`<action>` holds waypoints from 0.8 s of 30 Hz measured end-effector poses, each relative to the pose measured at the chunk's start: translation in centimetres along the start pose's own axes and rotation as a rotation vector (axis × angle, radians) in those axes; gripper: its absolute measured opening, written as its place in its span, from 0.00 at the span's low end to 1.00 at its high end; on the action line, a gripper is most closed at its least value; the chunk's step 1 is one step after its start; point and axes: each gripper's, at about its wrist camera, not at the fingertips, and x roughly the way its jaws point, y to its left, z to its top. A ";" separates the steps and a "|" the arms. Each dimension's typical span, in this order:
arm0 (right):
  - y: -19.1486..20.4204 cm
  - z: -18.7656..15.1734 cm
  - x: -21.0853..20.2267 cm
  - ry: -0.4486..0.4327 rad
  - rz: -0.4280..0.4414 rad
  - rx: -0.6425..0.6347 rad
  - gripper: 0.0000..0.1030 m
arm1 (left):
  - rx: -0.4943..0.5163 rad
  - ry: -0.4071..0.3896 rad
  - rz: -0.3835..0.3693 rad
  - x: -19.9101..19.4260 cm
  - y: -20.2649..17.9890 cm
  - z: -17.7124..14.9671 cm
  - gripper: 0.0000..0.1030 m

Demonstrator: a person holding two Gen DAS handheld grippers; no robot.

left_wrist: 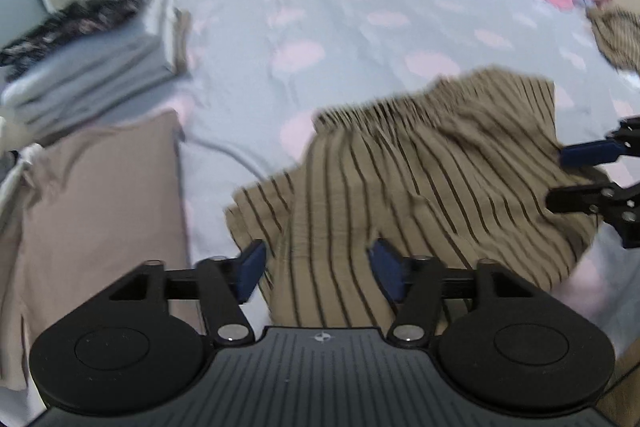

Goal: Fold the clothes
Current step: 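Grasp the folded pants with the right gripper while the left gripper grasps the other side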

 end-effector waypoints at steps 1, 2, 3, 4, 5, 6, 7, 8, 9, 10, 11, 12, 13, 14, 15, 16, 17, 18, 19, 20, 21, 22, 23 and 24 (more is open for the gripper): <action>-0.3 0.2 -0.3 -0.012 -0.002 0.017 0.76 | -0.032 -0.001 -0.002 0.0 0.4 0.1 0.58; -0.5 0.4 -0.5 -0.023 -0.003 0.034 0.80 | -0.063 -0.002 -0.004 0.0 0.9 0.2 0.59; -0.8 0.6 -0.8 -0.035 -0.005 0.051 0.81 | -0.095 -0.004 -0.005 0.1 1.3 0.3 0.60; -1.0 0.8 -1.0 -0.046 -0.006 0.068 0.82 | -0.126 -0.005 -0.007 0.1 1.7 0.4 0.62; -1.3 1.0 -1.3 -0.058 -0.008 0.085 0.84 | -0.158 -0.006 -0.009 0.1 2.1 0.5 0.63; -1.6 1.1 -1.2 -0.061 -0.008 0.106 0.84 | -0.189 -0.007 -0.011 0.1 2.6 0.6 0.65; -2.1 1.2 -0.8 -0.053 -0.007 0.133 0.84 | -0.221 -0.009 -0.012 0.2 3.0 0.8 0.65; -2.6 1.2 -0.4 -0.045 -0.005 0.160 0.85 | -0.251 -0.004 -0.018 0.3 3.4 0.8 0.65; -3.1 1.3 0.0 -0.037 -0.004 0.187 0.86 | -0.281 0.006 -0.030 0.7 3.8 0.8 0.65; -3.5 1.3 0.3 -0.029 -0.002 0.213 0.87 | -0.314 0.014 -0.043 1.0 4.1 0.8 0.65; -4.0 1.4 0.7 -0.021 -0.001 0.240 0.87 | -0.346 0.021 -0.054 1.4 4.5 0.8 0.66; -4.5 1.4 1.1 -0.013 0.001 0.267 0.87 | -0.372 0.027 -0.059 1.8 4.8 0.7 0.67; -4.9 1.4 1.5 -0.005 0.002 0.294 0.87 | -0.397 0.032 -0.061 2.2 5.1 0.7 0.68; -5.4 1.5 1.9 0.003 0.003 0.320 0.87 | -0.420 0.039 -0.063 2.6 5.4 0.7 0.69; -5.9 1.5 2.3 0.011 0.005 0.347 0.87 | -0.439 0.047 -0.067 3.0 5.7 0.6 0.69; -6.3 1.6 2.7 0.018 0.005 0.368 0.87 | -0.454 0.054 -0.071 3.4 5.8 0.5 0.69; -6.6 1.6 3.1 0.025 0.003 0.381 0.87 | -0.464 0.058 -0.075 3.7 5.9 0.5 0.69; -6.9 1.5 3.4 0.032 0.005 0.394 0.87 | -0.471 0.058 -0.076 3.9 6.0 0.4 0.70; -7.1 1.4 3.8 0.039 0.010 0.407 0.87 | -0.476 0.054 -0.077 4.1 6.0 0.4 0.70; -7.3 1.3 4.1 0.046 0.015 0.421 0.87 | -0.481 0.050 -0.077 4.3 6.0 0.4 0.71; -7.4 1.2 4.5 0.051 0.021 0.432 0.87 | -0.487 0.045 -0.078 4.4 6.0 0.4 0.71; -7.4 1.2 4.8 0.054 0.028 0.442 0.87 | -0.492 0.038 -0.081 4.6 6.0 0.5 0.71; -7.4 1.1 5.1 0.054 0.030 0.443 0.88 | -0.491 0.033 -0.085 4.7 5.9 0.6 0.71; -7.1 1.1 5.3 0.050 0.026 0.432 0.88 | -0.488 0.031 -0.087 4.9 5.8 0.7 0.70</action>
